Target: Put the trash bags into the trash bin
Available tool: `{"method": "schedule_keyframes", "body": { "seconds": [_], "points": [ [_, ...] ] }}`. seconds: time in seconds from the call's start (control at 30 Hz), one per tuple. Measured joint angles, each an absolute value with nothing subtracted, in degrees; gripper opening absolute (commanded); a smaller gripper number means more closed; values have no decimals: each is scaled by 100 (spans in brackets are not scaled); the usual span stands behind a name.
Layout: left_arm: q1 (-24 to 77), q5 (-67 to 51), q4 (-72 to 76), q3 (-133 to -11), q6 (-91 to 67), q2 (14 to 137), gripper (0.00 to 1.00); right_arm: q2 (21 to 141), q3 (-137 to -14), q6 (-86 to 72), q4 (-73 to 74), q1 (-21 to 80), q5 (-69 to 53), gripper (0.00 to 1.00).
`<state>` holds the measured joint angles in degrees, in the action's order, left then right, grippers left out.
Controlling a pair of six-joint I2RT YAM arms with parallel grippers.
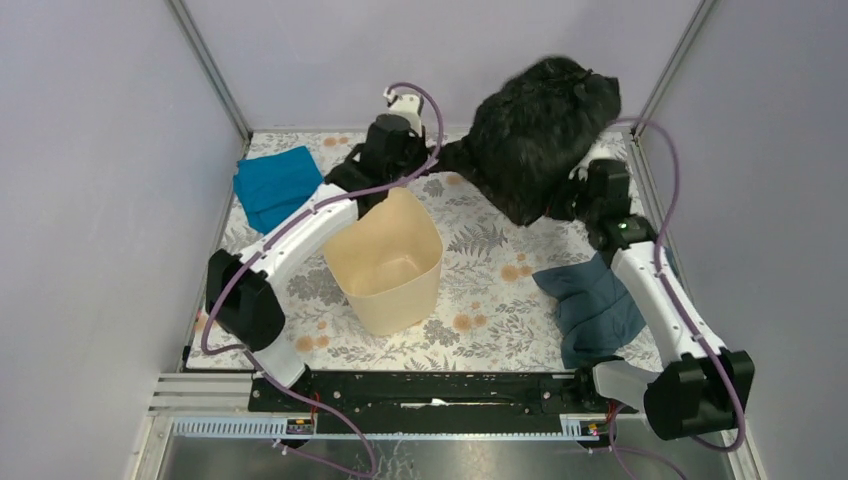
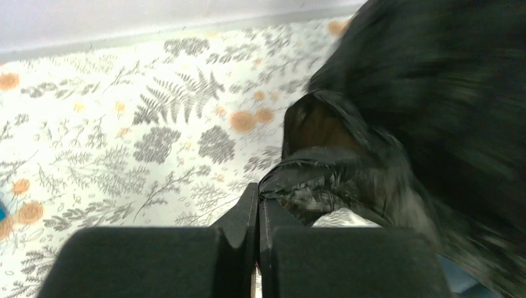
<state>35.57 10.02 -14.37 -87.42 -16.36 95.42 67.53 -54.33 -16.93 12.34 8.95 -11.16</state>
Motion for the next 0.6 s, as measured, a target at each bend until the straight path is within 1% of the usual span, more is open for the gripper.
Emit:
{"method": "schedule_keyframes", "body": {
  "seconds": [0.07,0.17,0.23,0.3,0.33,0.37,0.4,0.43,0.5,0.6],
  "points": [
    [3465,812,-1664,-9024,-1706,9419,0,6672,-6071,-1594,1466,895,-1052,0],
    [3465,338,-1743,-10088,-1809,9209,0,6661,-7721,-1463,1623,893,-980,0],
    [3500,-32,-1505,-10787,-1872,8967,0,6654,-8882,-1437,1597,893,-1002,0],
    [3544,-410,-967,-11030,-1927,8471,0,6545,-9920,-1461,1400,893,-1098,0],
    [3605,-832,-89,-10825,-1957,7406,0,6023,-10346,-1514,993,893,-1339,0],
    [3607,-856,-38,-10822,-1959,7356,0,6001,-10353,-1514,982,893,-1347,0],
    [3610,-812,718,-10344,-1951,6882,0,5774,-10195,-1542,703,893,-1439,0],
    [3610,-797,854,-10141,-1959,6694,0,5419,-9732,-1562,154,895,-1474,0],
    [3610,-561,1229,-9378,-2001,6114,0,4866,-8888,-1632,-215,895,-1500,0],
    [3605,-91,1240,-8729,-2064,6152,0,4790,-7824,-1697,-351,895,-1431,0]
  ]
}}
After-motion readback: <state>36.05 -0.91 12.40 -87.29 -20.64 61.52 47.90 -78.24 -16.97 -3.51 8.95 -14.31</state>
